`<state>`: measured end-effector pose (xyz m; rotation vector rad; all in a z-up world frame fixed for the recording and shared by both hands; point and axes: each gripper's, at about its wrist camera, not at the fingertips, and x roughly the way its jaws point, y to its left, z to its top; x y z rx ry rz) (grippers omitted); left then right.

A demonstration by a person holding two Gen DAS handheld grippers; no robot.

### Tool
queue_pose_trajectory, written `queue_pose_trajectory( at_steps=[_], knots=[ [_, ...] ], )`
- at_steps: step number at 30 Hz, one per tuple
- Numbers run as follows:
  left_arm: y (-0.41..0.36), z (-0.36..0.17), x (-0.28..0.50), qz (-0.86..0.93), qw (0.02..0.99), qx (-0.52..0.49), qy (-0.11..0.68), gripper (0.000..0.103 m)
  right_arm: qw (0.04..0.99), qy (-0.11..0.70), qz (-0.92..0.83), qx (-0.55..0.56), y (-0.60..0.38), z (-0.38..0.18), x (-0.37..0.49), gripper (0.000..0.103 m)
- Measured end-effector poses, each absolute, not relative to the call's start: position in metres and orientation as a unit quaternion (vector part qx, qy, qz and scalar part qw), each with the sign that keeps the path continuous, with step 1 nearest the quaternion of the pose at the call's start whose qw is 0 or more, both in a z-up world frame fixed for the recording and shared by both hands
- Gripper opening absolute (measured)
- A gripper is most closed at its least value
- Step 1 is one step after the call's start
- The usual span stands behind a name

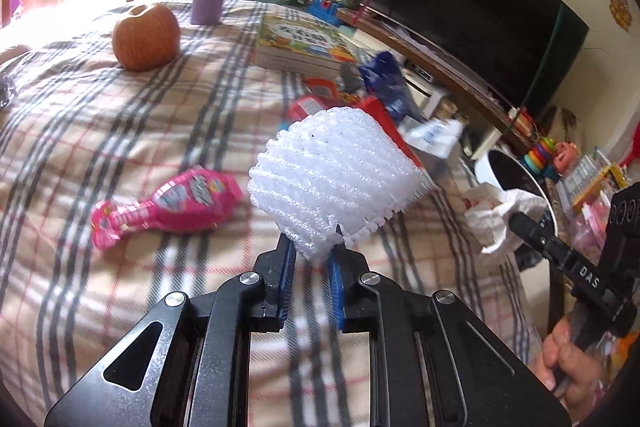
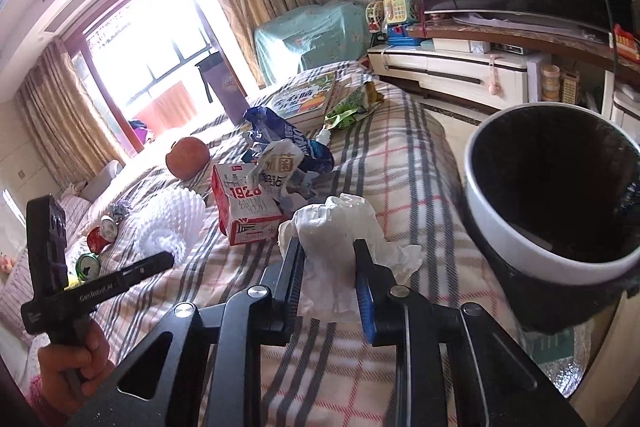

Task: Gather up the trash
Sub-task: 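Carry the foam net and tissue over the trash bin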

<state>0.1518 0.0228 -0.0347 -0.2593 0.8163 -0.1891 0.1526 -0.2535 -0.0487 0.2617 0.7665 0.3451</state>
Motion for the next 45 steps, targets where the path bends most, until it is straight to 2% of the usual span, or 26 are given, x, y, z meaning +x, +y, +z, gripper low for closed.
queue_pose_trajectory(
  at_steps=[16, 45],
  knots=[
    [-0.06, -0.021, 0.131, -0.18, 0.897, -0.081, 0.396, 0.014, 0.913, 0.36, 0.123, 0.151, -0.301, -0.043, 0.126, 0.025],
    [-0.17, -0.014, 0.173, -0.259, 0.874, -0.021, 0.41, 0.014, 0.926, 0.333, 0.052, 0.171, -0.393, -0.028, 0.133, 0.025]
  ],
)
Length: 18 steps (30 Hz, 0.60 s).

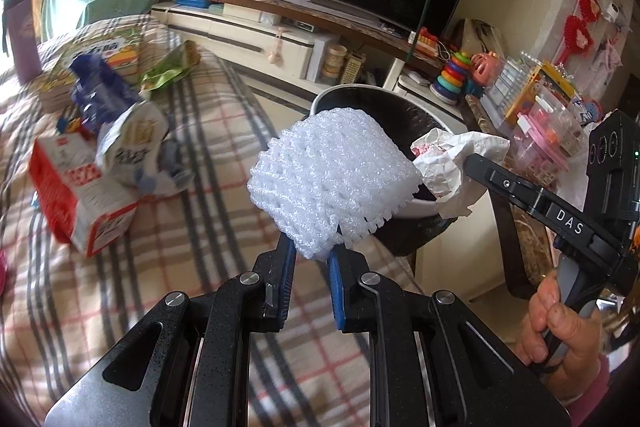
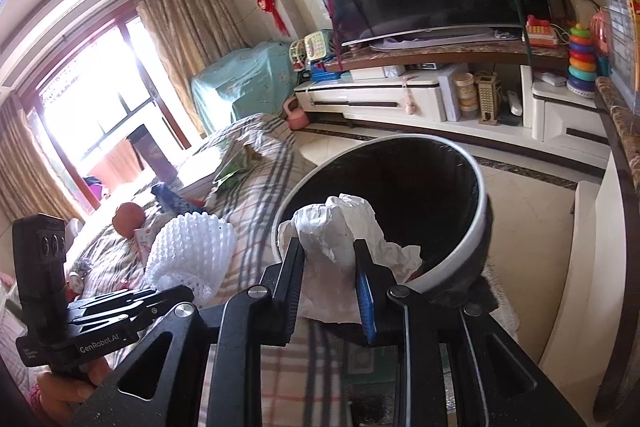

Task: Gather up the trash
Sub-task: 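Carry the foam net and tissue over the trash bin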

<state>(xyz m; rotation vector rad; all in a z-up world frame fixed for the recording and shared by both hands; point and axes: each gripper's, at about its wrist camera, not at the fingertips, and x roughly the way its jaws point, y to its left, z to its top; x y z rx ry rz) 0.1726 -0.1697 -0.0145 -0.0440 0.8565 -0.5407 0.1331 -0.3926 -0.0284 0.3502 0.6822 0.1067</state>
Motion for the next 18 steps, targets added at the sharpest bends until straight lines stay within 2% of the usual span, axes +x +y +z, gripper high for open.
queue_pose_trajectory(
  at_steps=[18],
  knots=[
    [-0.224, -0.004, 0.215, -0.283, 0.866, 0.001, 0.412, 0.014, 0.924, 0.34, 0.037, 0.169, -0.419, -0.033, 0.16, 0.025]
  ],
)
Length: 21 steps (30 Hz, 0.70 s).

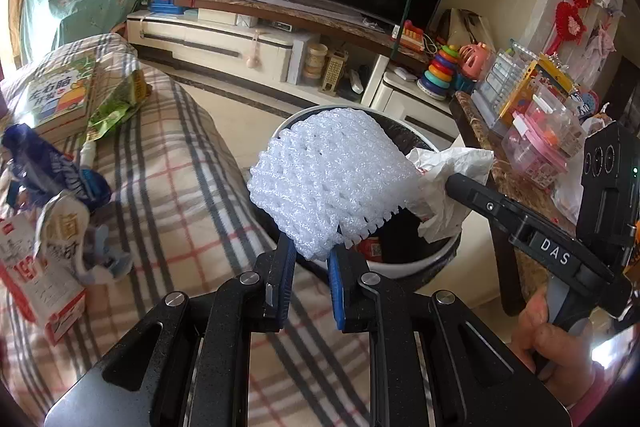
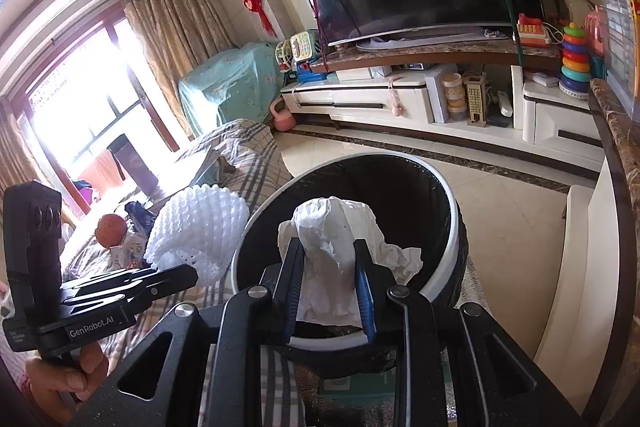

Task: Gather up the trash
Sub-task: 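Carry the foam net and tissue over the trash bin, then open both tools to drop the foam net and tissue into the bin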

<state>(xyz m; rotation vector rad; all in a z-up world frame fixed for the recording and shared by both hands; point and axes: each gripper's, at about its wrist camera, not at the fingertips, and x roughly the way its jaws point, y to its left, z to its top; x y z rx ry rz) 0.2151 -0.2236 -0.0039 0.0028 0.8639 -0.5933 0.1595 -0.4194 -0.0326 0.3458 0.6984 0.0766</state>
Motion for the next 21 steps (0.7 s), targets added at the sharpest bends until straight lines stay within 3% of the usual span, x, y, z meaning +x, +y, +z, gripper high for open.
queue_pose_trajectory(
  at_steps=[21],
  knots=[
    [-0.251, -0.009, 0.242, -0.289, 0.859, 0.01, 0.423, 0.015, 0.914, 0.371, 0.032, 0.158, -0.429, -0.045, 0.177, 0.029]
  ],
)
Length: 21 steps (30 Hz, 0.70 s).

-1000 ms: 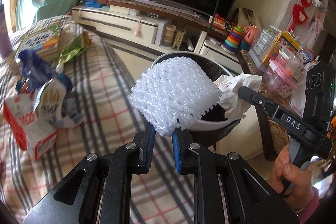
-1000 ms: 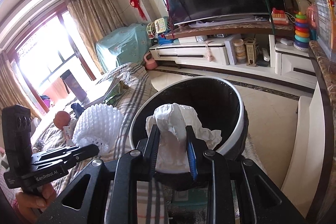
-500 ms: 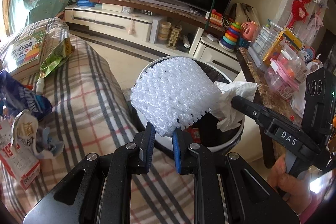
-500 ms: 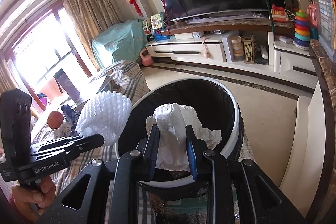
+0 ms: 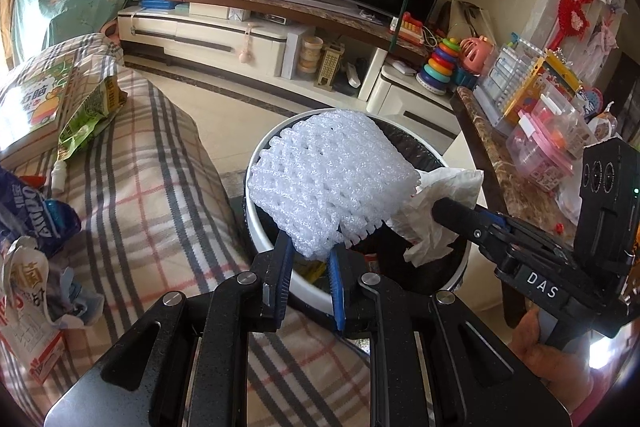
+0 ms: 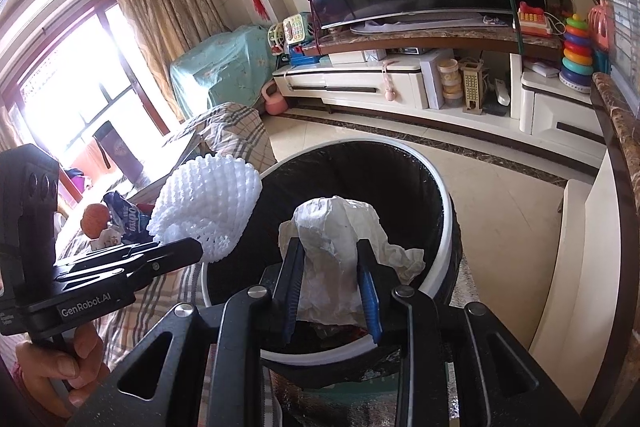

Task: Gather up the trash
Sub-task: 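Open both tools to drop the foam net and tissue into the bin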

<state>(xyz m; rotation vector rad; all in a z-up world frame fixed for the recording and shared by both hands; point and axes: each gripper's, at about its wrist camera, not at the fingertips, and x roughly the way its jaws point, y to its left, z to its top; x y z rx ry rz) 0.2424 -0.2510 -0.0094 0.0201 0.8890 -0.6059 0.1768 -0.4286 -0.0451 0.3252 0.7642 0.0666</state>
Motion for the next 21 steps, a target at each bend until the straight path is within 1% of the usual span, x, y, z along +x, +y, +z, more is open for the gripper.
queue_pose_trajectory(
  at_steps=[1, 2, 3, 4, 5, 6, 8, 9, 10, 11, 14, 16, 17, 19, 21],
  knots=[
    [-0.252, -0.01, 0.243, -0.287, 0.859, 0.011, 0.423, 0.017, 0.914, 0.372, 0.031, 0.157, -0.429, -0.045, 0.176, 0.032],
    [-0.253, -0.01, 0.244, -0.288, 0.859, 0.012, 0.424, 0.017, 0.914, 0.374, 0.03, 0.157, -0.43, -0.046, 0.176, 0.034],
    [-0.254, -0.011, 0.245, -0.286, 0.858, 0.013, 0.426, 0.019, 0.913, 0.374, 0.028, 0.159, -0.431, -0.046, 0.177, 0.039],
    [-0.255, -0.011, 0.246, -0.285, 0.858, 0.013, 0.427, 0.023, 0.913, 0.374, 0.027, 0.16, -0.433, -0.046, 0.176, 0.044],
    [-0.255, -0.012, 0.247, -0.284, 0.857, 0.013, 0.429, 0.025, 0.913, 0.373, 0.026, 0.162, -0.434, -0.045, 0.176, 0.047],
    [-0.256, -0.012, 0.248, -0.285, 0.857, 0.012, 0.429, 0.03, 0.913, 0.372, 0.025, 0.164, -0.435, -0.045, 0.176, 0.052],
    [-0.256, -0.012, 0.247, -0.283, 0.858, 0.011, 0.429, 0.038, 0.914, 0.369, 0.024, 0.165, -0.436, -0.043, 0.175, 0.052],
    [-0.256, -0.012, 0.247, -0.281, 0.859, 0.01, 0.427, 0.045, 0.915, 0.368, 0.024, 0.165, -0.436, -0.042, 0.175, 0.053],
    [-0.253, -0.011, 0.246, -0.279, 0.861, 0.009, 0.425, 0.047, 0.915, 0.366, 0.024, 0.165, -0.435, -0.041, 0.174, 0.055],
    [-0.252, -0.01, 0.245, -0.278, 0.862, 0.007, 0.423, 0.047, 0.916, 0.365, 0.024, 0.164, -0.434, -0.039, 0.172, 0.055],
    [-0.244, -0.01, 0.242, -0.272, 0.865, 0.005, 0.422, 0.05, 0.918, 0.36, 0.026, 0.161, -0.431, -0.036, 0.169, 0.062],
    [-0.235, -0.009, 0.238, -0.267, 0.868, -0.001, 0.42, 0.054, 0.921, 0.354, 0.027, 0.159, -0.428, -0.033, 0.167, 0.071],
    [-0.231, -0.009, 0.235, -0.264, 0.869, -0.003, 0.419, 0.055, 0.924, 0.348, 0.026, 0.158, -0.426, -0.031, 0.165, 0.074],
    [-0.22, -0.008, 0.228, -0.256, 0.873, -0.012, 0.415, 0.057, 0.927, 0.339, 0.029, 0.159, -0.421, -0.028, 0.161, 0.087],
    [-0.206, -0.008, 0.22, -0.249, 0.875, -0.023, 0.414, 0.059, 0.929, 0.331, 0.04, 0.162, -0.413, -0.026, 0.157, 0.095]
  ],
)
